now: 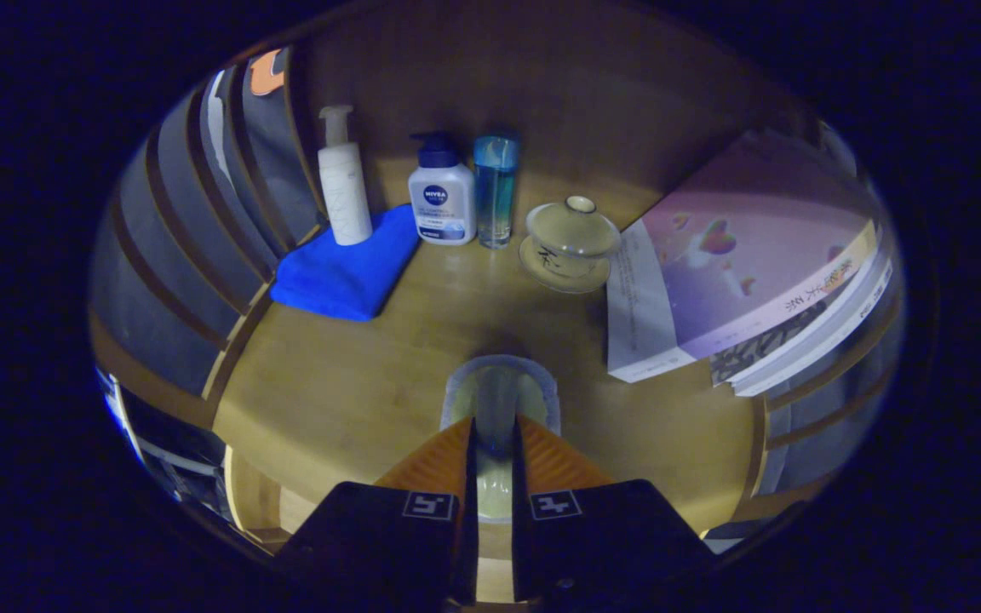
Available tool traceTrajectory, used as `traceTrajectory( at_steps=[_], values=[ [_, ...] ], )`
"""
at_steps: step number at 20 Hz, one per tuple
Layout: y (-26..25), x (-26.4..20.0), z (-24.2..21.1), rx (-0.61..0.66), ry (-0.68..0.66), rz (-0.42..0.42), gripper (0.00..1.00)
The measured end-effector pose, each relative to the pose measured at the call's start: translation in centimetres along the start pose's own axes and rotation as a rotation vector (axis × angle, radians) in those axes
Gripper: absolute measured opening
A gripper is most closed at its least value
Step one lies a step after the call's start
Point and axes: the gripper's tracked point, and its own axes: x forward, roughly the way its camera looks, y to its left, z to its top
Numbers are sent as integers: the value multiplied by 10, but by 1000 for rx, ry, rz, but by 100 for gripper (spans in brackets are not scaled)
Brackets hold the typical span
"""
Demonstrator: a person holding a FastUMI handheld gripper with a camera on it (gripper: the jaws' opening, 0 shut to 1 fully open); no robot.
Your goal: Pull open the drawer, take out the items inside it, and place them on the countertop above the cabinet.
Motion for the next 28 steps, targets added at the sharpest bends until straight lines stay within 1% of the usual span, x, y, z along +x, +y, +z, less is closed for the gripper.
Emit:
traceTrajectory(
  at_steps=[2,5,8,12,16,18,23,24,25,26,28],
  values=[
    [0,0,-1,3,-5,-9,22],
    [4,-9,-4,18,-12,3,28],
    [5,-27,-15,-1,-43,9,49],
    [15,-63,-42,-21,-77,60,52],
    [33,-101,-89,-80,-102,145,63],
    [36,-117,-112,-95,-115,161,68],
    [41,-155,-173,-103,-192,179,69],
    [46,-161,-188,-101,-202,199,75],
    [49,-168,-201,-96,-220,216,76],
    [50,-174,-206,-93,-263,226,76],
    [49,-190,-218,-89,-345,214,76]
  ],
)
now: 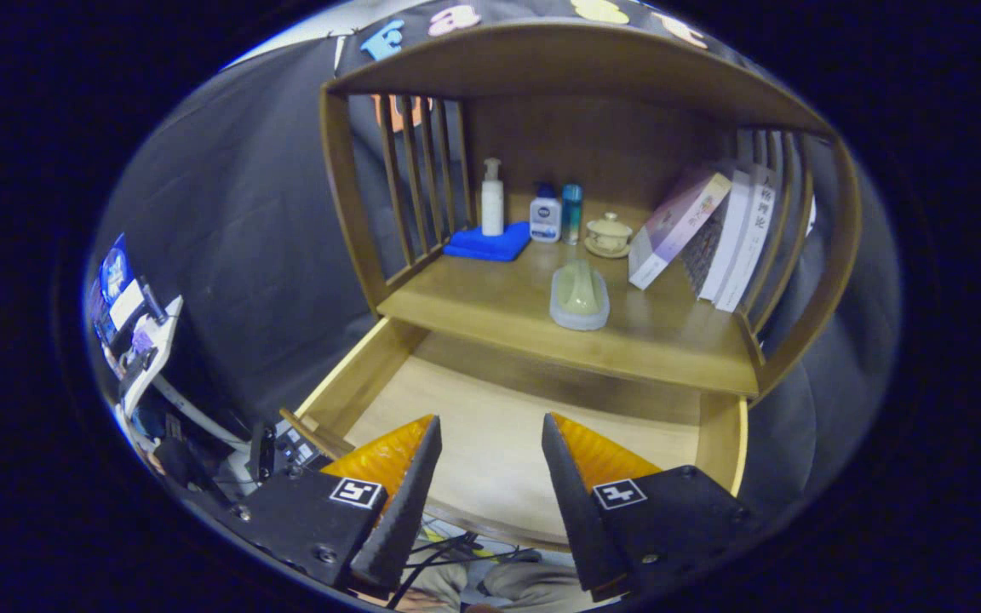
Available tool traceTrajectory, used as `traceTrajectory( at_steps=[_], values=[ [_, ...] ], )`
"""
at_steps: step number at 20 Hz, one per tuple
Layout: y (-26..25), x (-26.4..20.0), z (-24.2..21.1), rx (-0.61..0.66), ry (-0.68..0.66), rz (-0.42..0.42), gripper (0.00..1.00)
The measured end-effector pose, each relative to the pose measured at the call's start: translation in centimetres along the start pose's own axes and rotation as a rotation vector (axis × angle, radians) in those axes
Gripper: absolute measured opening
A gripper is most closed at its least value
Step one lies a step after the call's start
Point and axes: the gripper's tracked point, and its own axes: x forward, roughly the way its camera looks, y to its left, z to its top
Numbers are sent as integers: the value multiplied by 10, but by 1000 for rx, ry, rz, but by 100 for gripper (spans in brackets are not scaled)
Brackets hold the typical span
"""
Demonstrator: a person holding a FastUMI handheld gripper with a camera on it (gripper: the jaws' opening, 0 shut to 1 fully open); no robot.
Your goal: Pull open the drawer, take out the items inside it, and place them on the countertop above the cabinet.
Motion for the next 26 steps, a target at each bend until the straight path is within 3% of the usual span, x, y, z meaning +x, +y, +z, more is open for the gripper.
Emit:
traceTrajectory(
  at_steps=[4,11,15,20,26],
  values=[
    [13,-29,-9,-28,-138,-53,84],
    [45,-38,-59,30,-288,-54,86],
    [40,-25,-96,31,-322,-108,86],
    [16,0,-139,48,-366,-245,86],
    [10,44,-181,110,-296,-271,86]
  ],
)
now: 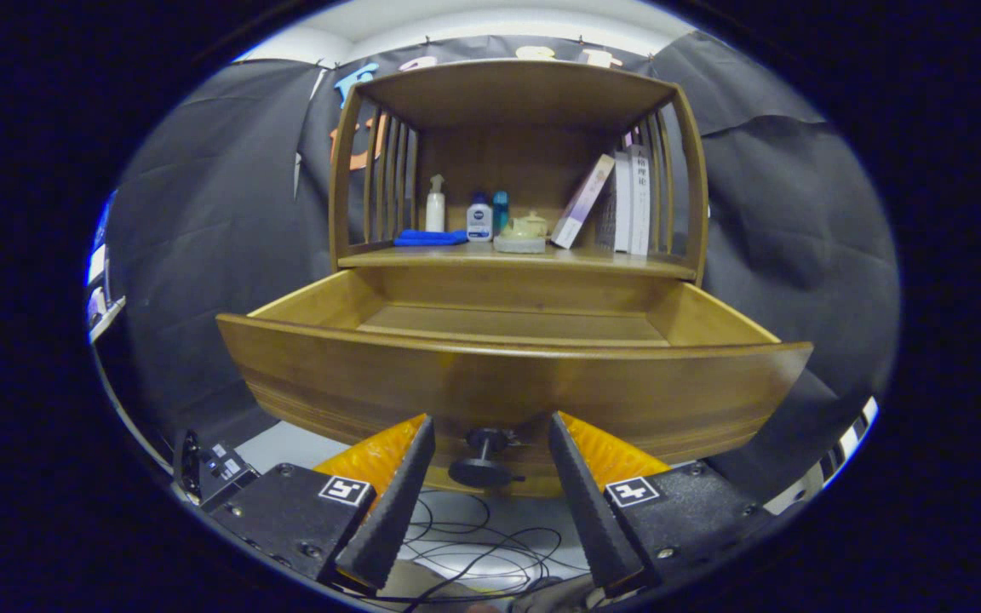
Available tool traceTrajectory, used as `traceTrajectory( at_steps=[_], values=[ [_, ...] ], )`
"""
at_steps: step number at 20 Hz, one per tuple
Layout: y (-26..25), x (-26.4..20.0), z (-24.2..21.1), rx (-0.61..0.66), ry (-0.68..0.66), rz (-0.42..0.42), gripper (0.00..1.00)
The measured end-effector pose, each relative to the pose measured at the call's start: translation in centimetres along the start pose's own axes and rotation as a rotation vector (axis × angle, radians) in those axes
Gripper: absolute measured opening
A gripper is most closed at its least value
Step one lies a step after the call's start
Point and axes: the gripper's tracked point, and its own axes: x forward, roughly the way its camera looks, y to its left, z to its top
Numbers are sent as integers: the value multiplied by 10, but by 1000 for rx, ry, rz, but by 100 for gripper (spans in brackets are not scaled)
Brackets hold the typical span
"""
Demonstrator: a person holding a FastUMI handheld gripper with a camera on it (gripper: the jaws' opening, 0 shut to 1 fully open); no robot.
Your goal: Pull open the drawer, take out the items inside it, and place them on the countertop above the cabinet.
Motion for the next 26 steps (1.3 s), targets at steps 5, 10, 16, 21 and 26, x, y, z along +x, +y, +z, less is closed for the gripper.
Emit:
traceTrajectory(
  at_steps=[5,10,16,21,26],
  values=[
    [0,5,0,-25,-8,-43,86],
    [-6,11,3,-25,1,-91,86],
    [-3,17,6,1,-18,-109,85],
    [-1,23,9,-13,-40,-121,84],
    [1,46,22,-3,-39,-123,84]
  ],
)
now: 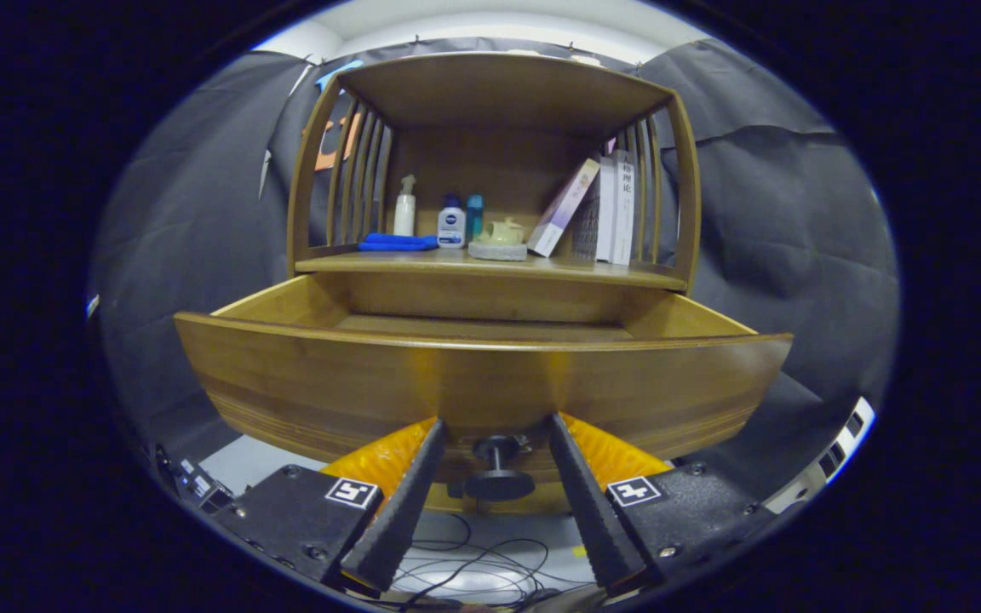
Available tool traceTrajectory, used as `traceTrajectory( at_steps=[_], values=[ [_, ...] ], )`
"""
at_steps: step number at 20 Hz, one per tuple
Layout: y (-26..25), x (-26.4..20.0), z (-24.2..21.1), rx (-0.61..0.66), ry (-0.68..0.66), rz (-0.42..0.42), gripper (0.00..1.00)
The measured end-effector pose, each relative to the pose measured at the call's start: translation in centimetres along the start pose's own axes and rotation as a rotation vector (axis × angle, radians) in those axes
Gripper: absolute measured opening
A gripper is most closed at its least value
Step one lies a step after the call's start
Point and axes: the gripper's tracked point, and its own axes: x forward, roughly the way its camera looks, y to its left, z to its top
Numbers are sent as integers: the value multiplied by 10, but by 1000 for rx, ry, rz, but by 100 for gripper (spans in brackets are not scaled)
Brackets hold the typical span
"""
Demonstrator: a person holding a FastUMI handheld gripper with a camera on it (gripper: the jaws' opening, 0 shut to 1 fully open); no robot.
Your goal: Pull open the drawer, take out the items inside it, and place them on the countertop above the cabinet.
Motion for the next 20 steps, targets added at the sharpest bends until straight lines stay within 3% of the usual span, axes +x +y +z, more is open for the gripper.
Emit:
traceTrajectory(
  at_steps=[20],
  values=[
    [10,125,47,-87,5,-41,85]
  ],
)
